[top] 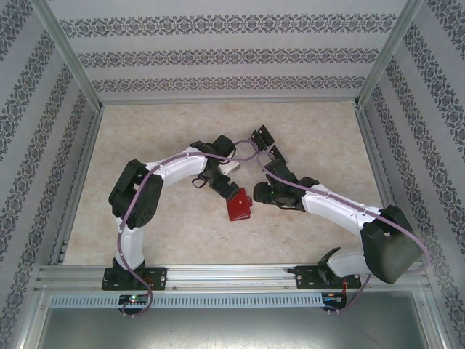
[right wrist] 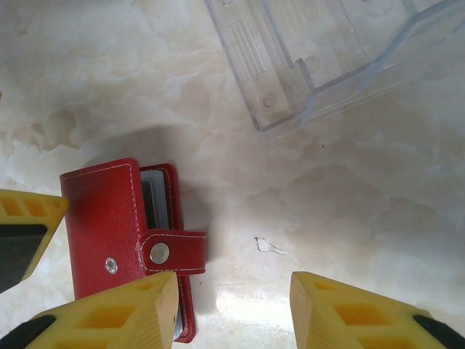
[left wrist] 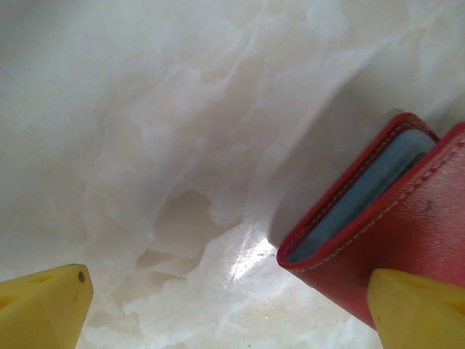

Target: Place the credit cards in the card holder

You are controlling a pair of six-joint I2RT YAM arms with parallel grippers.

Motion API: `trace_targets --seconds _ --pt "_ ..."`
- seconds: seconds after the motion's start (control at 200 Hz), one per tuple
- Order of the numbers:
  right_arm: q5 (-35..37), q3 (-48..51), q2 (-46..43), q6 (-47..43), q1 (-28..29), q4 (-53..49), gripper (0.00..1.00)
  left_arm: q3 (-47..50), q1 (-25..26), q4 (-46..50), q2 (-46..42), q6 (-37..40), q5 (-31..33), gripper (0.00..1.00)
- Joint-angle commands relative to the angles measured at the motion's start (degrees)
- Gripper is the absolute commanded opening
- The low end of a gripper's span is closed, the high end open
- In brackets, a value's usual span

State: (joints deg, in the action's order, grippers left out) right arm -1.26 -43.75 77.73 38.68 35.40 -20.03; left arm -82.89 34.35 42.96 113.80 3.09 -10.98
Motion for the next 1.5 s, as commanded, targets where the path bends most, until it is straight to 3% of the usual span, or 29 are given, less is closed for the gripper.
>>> trace_targets --seconds 0.0,0.949,1.494 --pt "-0.5 -0.4 0.6 -0.1 0.8 0.0 0.46 -1.1 -1.1 0.6 1.0 1.3 -1.1 0.97" --pt "13.8 -15.7 16.4 -6.2 11.7 -7.7 0.42 -1.4 -1.6 0.6 5.8 -0.9 -3.2 0.95" --pt "15.4 -15.6 18.4 -6.4 12.1 -9.1 0.4 -1.7 -1.6 0.8 6.5 -0.9 -3.5 0.94"
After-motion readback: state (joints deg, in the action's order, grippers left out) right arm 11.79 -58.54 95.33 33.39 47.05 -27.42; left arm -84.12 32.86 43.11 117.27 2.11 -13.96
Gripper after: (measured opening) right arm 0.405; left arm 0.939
